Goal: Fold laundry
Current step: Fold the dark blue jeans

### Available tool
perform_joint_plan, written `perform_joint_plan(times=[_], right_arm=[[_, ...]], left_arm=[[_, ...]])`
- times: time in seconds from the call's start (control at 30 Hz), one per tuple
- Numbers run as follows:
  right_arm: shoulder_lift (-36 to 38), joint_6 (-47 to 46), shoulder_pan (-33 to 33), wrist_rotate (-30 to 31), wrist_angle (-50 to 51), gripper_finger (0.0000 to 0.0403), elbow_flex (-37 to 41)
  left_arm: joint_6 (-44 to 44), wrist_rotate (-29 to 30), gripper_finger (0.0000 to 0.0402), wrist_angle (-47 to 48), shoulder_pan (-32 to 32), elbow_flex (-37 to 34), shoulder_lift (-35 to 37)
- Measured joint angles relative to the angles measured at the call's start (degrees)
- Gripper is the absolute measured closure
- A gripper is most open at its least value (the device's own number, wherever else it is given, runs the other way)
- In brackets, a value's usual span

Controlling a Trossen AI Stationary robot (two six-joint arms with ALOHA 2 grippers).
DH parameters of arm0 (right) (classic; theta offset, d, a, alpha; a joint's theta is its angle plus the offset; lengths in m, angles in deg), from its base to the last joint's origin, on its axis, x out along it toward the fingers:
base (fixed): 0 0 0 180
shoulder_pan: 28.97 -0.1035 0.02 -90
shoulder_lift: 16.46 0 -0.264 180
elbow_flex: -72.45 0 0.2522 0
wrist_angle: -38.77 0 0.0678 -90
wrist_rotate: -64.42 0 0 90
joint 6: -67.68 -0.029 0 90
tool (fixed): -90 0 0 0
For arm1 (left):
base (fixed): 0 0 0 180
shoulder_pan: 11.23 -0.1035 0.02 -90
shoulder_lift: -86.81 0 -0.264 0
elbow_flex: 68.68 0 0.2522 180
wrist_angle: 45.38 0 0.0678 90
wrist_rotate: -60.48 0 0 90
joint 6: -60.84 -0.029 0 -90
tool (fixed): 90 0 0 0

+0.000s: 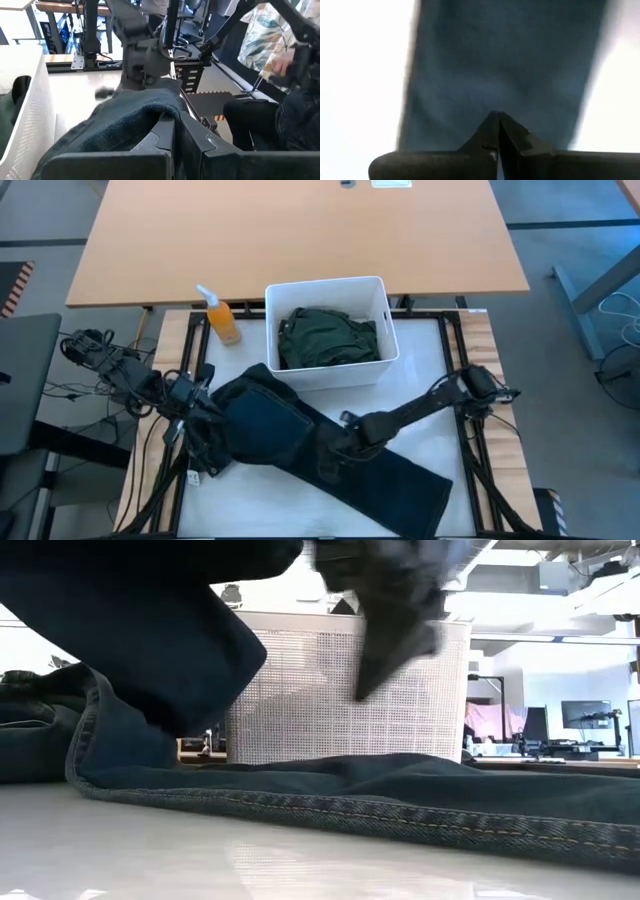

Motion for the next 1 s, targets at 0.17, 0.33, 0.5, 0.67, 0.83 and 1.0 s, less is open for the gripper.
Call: perform_joint_plan(times=[0.17,0.33,0.5,0.67,0.83,1.0], right_arm=[[2.59,-11.09,-9.15,3.08,12.71,0.0373,0.08],[1.07,-23.05,-14.85,3.98,10.5,0.0386,7.1],[1.34,-32.53,-15.4,4.26,9.29,0.0379,16.38],[5.11,-32.13,-14.22,4.29,12.91,0.0375,19.25],[13.91,-29.0,-13.18,5.69,10.62,0.0374,18.38],[19.79,-28.32,-15.87,21.68,3.13,0.0366,18.49]], left_arm=[[-0.71,-0.27,0.0401,0.34,0.02,0.02,-1.3],[-3.91,-0.44,0.0401,-0.45,0.02,0.04,-3.66],[-5.46,-1.18,0.0401,-3.35,0.0,0.04,-6.32],[-3.05,-2.09,0.0401,-4.59,0.02,0.04,-8.27],[-0.94,-2.05,0.0401,-5.08,0.02,0.04,-9.48],[-1.25,-2.56,0.0401,-7.33,0.02,0.04,-11.26]])
